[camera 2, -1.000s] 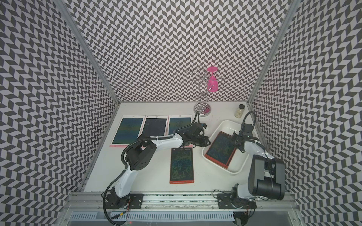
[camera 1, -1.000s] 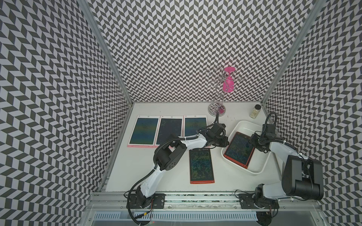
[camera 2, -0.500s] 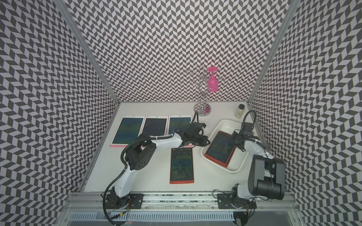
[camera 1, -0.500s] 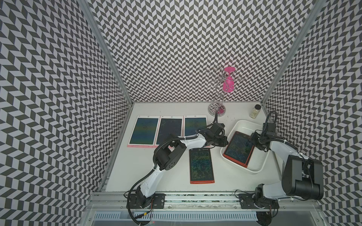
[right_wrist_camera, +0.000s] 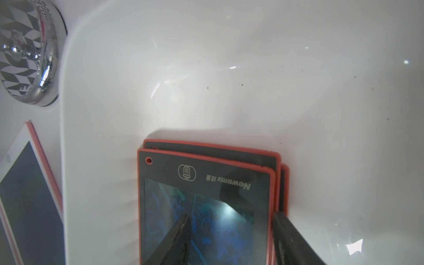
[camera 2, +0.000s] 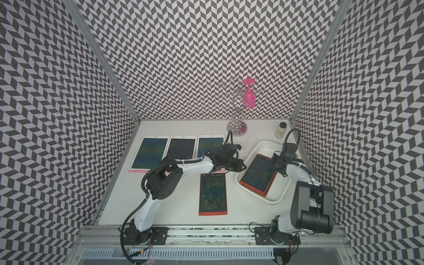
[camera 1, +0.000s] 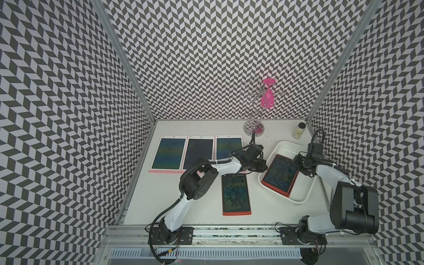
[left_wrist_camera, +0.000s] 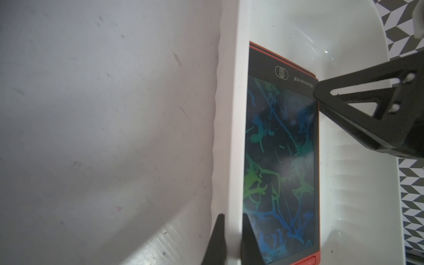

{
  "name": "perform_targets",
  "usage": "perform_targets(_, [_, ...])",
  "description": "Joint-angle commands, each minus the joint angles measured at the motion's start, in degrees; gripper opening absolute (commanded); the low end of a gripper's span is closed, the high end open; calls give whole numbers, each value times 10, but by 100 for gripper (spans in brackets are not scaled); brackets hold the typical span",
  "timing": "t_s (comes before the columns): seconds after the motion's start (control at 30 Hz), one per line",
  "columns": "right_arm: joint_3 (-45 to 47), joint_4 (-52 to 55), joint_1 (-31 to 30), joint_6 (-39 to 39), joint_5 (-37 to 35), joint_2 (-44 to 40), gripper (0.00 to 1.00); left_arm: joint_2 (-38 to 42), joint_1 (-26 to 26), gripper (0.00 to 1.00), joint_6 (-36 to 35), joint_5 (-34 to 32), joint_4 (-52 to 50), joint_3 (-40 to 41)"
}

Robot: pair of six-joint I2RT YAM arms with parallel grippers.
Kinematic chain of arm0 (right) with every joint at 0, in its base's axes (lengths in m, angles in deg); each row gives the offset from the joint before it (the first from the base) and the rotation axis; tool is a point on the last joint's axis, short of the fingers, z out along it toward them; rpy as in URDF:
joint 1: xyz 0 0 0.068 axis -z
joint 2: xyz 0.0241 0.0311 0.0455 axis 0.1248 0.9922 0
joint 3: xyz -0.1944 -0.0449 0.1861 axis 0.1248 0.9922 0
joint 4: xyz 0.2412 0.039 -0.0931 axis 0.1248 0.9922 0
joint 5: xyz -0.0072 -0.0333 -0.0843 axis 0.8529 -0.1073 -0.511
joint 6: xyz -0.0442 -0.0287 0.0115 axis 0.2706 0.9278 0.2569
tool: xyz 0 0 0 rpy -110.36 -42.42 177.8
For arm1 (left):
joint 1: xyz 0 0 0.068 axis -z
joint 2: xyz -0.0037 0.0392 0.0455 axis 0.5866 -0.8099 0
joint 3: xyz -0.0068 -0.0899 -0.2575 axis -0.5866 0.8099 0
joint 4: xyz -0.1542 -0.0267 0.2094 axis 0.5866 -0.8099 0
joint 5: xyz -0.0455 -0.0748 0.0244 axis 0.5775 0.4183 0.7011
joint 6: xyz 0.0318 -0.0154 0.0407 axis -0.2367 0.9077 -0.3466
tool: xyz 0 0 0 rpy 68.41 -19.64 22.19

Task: Take out the writing tablet from the storage box
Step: Adjust the storage box at the center of the board.

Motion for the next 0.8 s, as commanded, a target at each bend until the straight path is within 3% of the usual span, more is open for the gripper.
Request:
perform_targets(0.0, [-10, -19, -3, -3, -12, -9, 58, 25, 5, 0, 7, 27, 14, 7])
perform_targets(0.77, [12, -46, -3, -3, 34, 37, 57, 25, 4, 0, 7, 30, 14, 8])
